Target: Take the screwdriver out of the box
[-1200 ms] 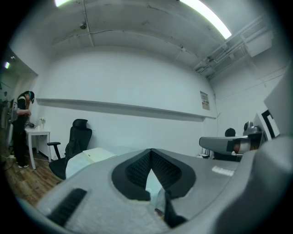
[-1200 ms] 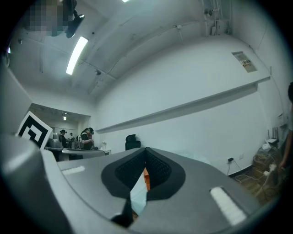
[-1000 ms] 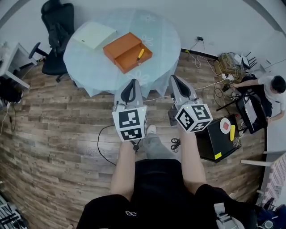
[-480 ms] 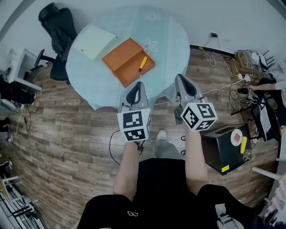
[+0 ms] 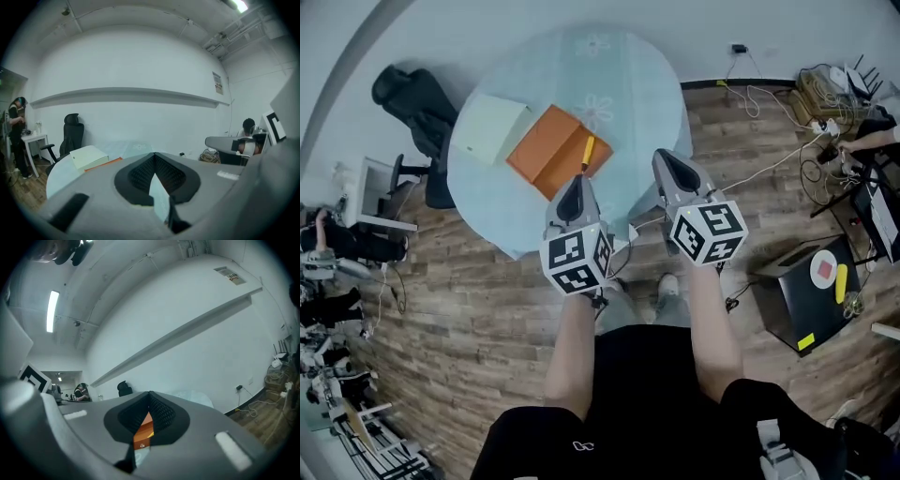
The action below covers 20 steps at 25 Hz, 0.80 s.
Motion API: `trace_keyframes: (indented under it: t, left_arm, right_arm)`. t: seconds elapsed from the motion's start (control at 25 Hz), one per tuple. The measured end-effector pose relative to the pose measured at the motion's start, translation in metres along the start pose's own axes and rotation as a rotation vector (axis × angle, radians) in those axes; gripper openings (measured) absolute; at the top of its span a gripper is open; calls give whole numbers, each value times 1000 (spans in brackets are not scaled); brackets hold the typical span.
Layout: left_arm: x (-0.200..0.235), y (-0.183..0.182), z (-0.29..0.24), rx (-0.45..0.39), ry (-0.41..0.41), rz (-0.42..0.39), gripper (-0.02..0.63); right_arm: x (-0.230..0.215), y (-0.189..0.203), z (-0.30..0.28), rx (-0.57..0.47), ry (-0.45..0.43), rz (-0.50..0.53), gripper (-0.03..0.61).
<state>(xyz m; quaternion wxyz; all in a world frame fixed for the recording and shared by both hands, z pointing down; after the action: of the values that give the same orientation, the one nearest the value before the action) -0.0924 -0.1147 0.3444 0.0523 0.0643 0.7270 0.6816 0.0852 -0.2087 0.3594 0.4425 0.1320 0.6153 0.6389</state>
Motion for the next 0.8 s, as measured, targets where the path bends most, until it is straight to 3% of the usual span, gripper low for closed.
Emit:
trace_keyframes:
  t: [0.32, 0.56, 0.8]
  left_arm:
    - [10, -2, -17, -2, 34, -8, 2]
    - [52, 42, -37, 119, 6, 0, 3]
    - [91, 81, -83, 266, 77, -36, 3]
  right_arm:
    - [0, -6, -14, 3, -20, 43, 11]
    - [3, 18, -32, 65, -40, 53, 11]
    - [-3, 52, -58, 164, 18, 116, 11]
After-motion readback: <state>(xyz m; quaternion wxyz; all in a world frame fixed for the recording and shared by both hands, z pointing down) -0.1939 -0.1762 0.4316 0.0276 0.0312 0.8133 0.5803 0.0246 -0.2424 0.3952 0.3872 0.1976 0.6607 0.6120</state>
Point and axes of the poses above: the fingertips, and each gripper's own axes: z backward along the fingers, x to its left, y out of its underside, the point moved 8 cm from there along z, backward along the fingers, and after that the axes turned 12 degrees about -x, right-handed, at the moved point
